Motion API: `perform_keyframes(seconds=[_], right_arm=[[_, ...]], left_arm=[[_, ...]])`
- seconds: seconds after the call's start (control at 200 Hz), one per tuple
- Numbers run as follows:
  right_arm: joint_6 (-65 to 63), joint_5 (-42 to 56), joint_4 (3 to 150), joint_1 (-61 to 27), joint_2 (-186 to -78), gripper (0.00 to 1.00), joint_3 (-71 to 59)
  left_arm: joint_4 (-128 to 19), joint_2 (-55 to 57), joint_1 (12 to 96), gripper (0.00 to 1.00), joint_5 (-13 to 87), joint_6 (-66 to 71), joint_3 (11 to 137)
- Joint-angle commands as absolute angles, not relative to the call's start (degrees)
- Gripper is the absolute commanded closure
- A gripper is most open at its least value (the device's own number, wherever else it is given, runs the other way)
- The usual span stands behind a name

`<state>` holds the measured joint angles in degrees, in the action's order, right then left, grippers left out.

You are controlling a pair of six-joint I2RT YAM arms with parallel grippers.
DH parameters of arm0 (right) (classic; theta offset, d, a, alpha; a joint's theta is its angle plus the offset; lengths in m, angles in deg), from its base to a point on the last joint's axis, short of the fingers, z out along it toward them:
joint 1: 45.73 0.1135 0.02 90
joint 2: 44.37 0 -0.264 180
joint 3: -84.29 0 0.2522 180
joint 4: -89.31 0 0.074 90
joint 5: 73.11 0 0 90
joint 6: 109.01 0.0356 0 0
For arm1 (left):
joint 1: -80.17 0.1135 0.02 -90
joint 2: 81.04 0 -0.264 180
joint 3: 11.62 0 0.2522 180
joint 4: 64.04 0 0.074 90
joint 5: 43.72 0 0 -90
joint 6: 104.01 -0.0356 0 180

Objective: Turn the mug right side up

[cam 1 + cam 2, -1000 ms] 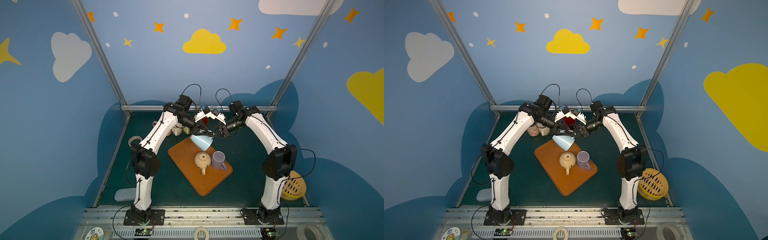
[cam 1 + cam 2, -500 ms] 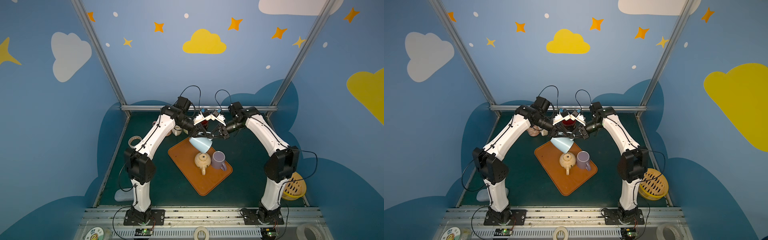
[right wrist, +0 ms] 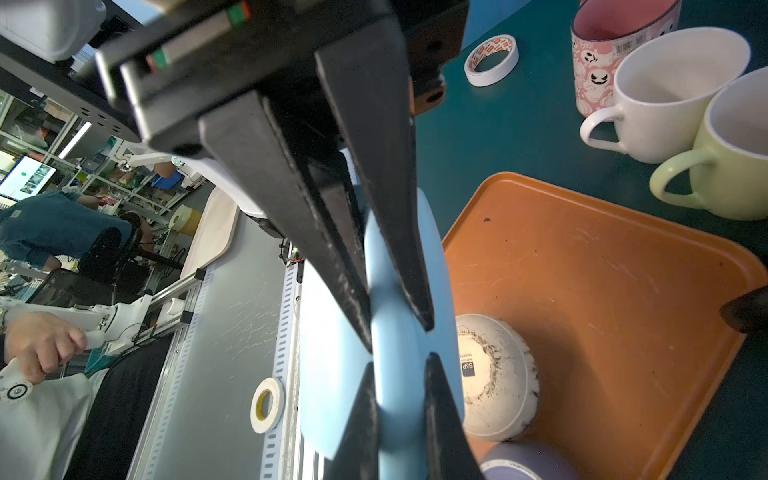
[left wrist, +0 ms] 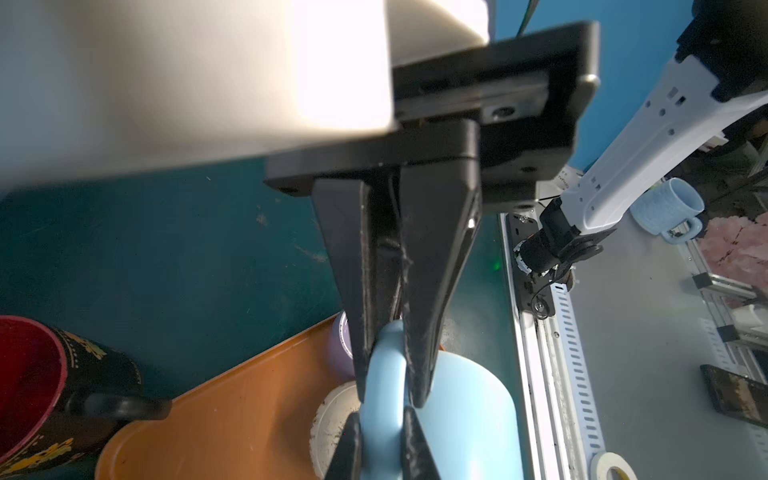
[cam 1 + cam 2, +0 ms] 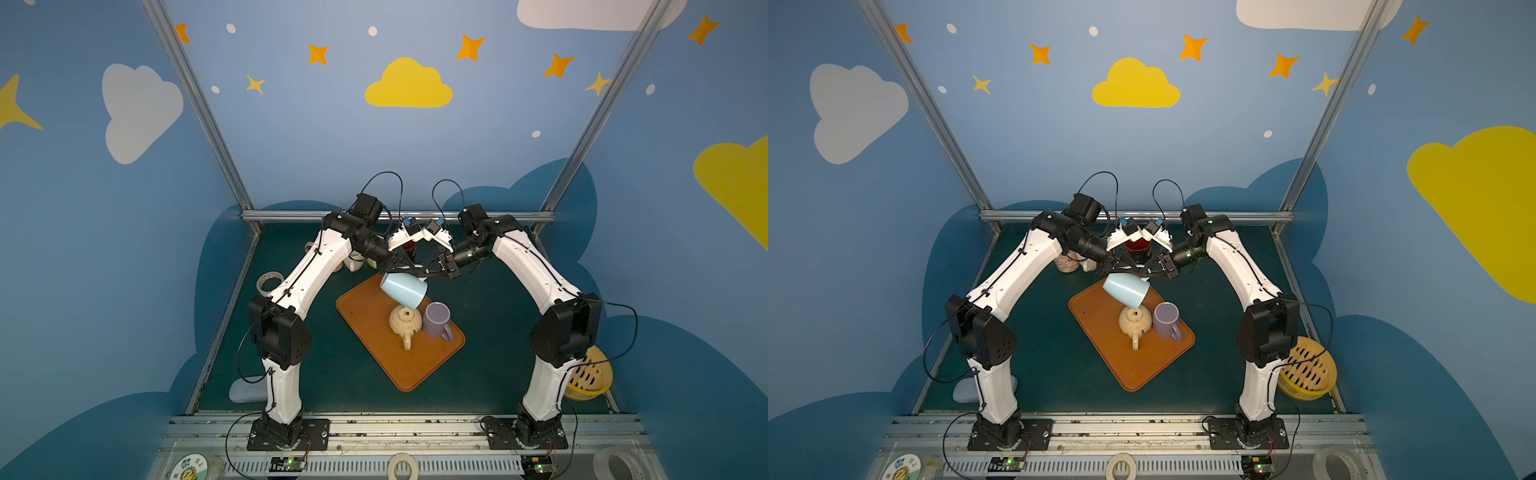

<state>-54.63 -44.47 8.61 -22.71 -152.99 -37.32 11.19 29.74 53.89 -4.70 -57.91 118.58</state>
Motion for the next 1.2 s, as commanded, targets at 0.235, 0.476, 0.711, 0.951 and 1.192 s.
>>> perform_keyframes(seconds=[0.235,0.476,0.711,0.951,1.192], right_arm=[[-53.04,-49.92,16.11,-22.27,-148.79,1.00,-37.42],[-50.45,-49.08,19.83,-22.27,-148.22,0.91,-34.77],[-49.26,-49.38,21.91,-21.96,-147.89,0.75,-32.92],[-48.46,-47.69,23.03,-21.56,-148.09,0.59,-32.04],[-45.71,-44.87,25.72,-23.08,-147.19,0.52,-29.12]], left_arm=[[15.55,29.98,51.71,0.96,-3.03,-58.49,118.40],[14.86,29.57,52.04,0.97,-3.02,-57.68,118.82],[11.46,27.49,52.59,0.97,-3.64,-56.50,115.93],[10.03,26.64,53.27,0.97,-3.40,-55.76,115.90],[2.07,22.72,54.14,0.97,0.61,-51.82,110.43]])
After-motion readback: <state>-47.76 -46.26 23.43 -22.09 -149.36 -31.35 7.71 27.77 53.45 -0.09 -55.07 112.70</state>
